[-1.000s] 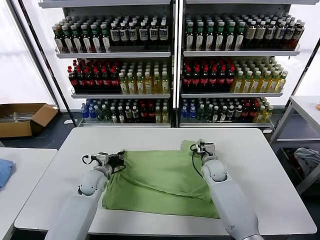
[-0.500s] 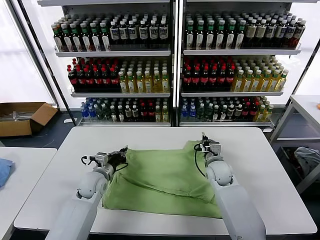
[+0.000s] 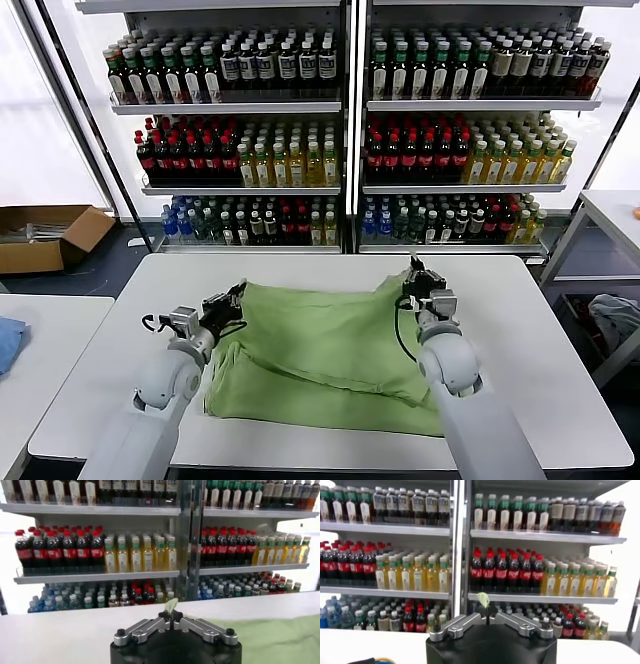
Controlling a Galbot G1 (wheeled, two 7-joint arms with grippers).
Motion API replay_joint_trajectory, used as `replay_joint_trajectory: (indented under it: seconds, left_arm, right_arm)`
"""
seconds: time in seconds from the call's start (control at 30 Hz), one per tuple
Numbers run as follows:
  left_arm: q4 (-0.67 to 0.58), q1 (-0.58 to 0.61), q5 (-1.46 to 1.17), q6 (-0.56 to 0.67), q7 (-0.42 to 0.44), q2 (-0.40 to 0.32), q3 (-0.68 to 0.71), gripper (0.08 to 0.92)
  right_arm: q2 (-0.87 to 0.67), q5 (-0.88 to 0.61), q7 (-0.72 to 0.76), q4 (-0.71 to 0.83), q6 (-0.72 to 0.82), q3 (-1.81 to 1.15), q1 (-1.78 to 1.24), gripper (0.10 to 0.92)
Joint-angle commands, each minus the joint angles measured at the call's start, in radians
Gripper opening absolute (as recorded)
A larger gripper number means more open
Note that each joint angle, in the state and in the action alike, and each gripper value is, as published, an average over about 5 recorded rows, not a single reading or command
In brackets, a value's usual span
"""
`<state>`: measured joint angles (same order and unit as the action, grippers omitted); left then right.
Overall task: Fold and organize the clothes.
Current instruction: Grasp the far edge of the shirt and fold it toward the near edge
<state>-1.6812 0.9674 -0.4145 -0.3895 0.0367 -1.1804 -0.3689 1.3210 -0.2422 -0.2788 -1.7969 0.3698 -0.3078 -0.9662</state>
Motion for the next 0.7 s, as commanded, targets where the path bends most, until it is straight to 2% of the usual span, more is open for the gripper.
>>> replay_joint_trajectory:
  seconds: [0.03, 0.3, 0.7]
  left_arm:
    - [-0.122, 0.156, 0.025, 0.023, 0.006, 0.020, -0.055, 0.089]
    - [-0.140, 0.262, 0.082, 0.041, 0.027, 0.010, -0.057, 0.089]
    - [-0.135, 0.337, 0.125, 0.058, 0.041, 0.000, -0.076, 0.089]
  right_arm:
    - [0.013, 0.025, -0.023, -0.250, -0.004, -0.052, -0.259, 0.106]
    - [0.020, 0.040, -0.030, -0.269, -0.031, -0.091, -0.405, 0.106]
    - [-0.004, 0.029, -0.050, -0.232, -0.047, -0.161, -0.486, 0.106]
